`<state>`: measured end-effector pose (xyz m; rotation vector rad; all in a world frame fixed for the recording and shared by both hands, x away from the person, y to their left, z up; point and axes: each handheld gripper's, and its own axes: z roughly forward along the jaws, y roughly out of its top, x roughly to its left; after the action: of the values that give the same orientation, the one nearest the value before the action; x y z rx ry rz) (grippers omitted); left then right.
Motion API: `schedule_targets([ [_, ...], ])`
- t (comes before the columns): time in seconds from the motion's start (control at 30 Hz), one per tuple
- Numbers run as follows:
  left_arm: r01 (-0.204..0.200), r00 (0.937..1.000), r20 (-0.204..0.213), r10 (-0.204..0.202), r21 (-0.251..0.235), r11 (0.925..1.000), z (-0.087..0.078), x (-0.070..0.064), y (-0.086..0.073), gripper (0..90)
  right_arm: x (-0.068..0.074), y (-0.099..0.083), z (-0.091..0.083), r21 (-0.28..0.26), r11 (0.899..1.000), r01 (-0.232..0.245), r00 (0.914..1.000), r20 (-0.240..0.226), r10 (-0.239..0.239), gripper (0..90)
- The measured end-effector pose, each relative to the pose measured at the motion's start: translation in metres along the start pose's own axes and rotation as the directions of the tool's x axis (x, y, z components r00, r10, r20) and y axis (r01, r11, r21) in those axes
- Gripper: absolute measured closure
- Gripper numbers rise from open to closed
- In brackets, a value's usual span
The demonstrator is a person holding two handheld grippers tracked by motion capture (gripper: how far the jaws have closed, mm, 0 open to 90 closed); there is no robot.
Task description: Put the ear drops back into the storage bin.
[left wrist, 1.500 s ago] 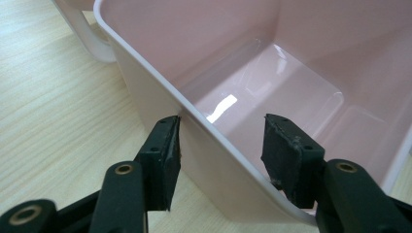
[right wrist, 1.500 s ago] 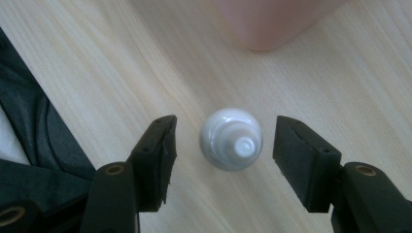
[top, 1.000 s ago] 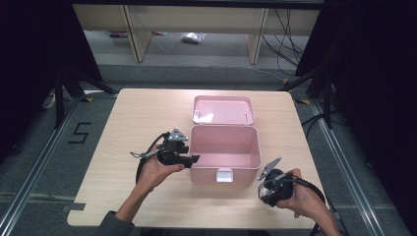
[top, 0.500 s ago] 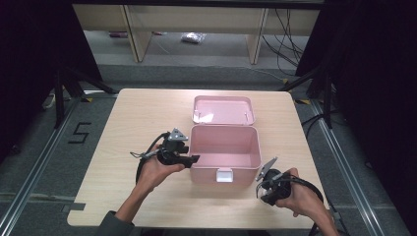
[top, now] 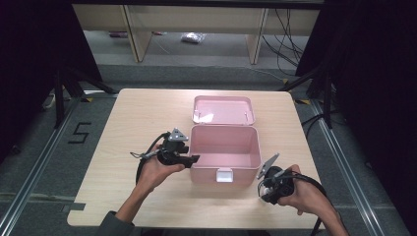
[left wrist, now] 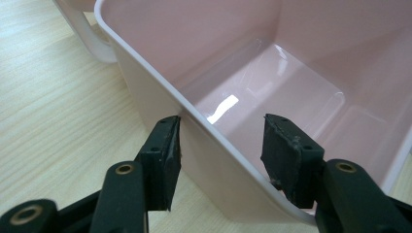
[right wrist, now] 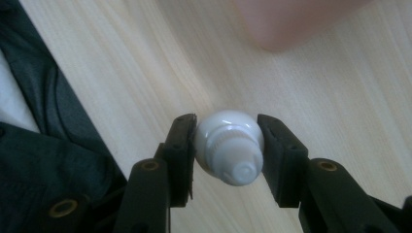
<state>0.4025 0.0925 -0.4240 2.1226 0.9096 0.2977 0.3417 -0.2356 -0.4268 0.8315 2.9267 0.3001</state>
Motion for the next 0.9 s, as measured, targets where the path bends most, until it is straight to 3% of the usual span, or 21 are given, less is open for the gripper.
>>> schedule_targets([
  [0.47,0.002,1.0000,-0.002,-0.002,0.001,1.0000,0.000,0.000,0.000,48.2,-0.003,-0.006,-0.040,-0.066,0.998,0.019,0.9991,-0.037,-0.021,60.2],
  [0.9,-0.008,1.0000,0.003,0.008,0.009,0.9999,-0.001,0.000,0.001,48.3,-0.006,0.003,-0.073,-0.124,0.991,0.040,0.9980,-0.043,-0.046,60.3],
])
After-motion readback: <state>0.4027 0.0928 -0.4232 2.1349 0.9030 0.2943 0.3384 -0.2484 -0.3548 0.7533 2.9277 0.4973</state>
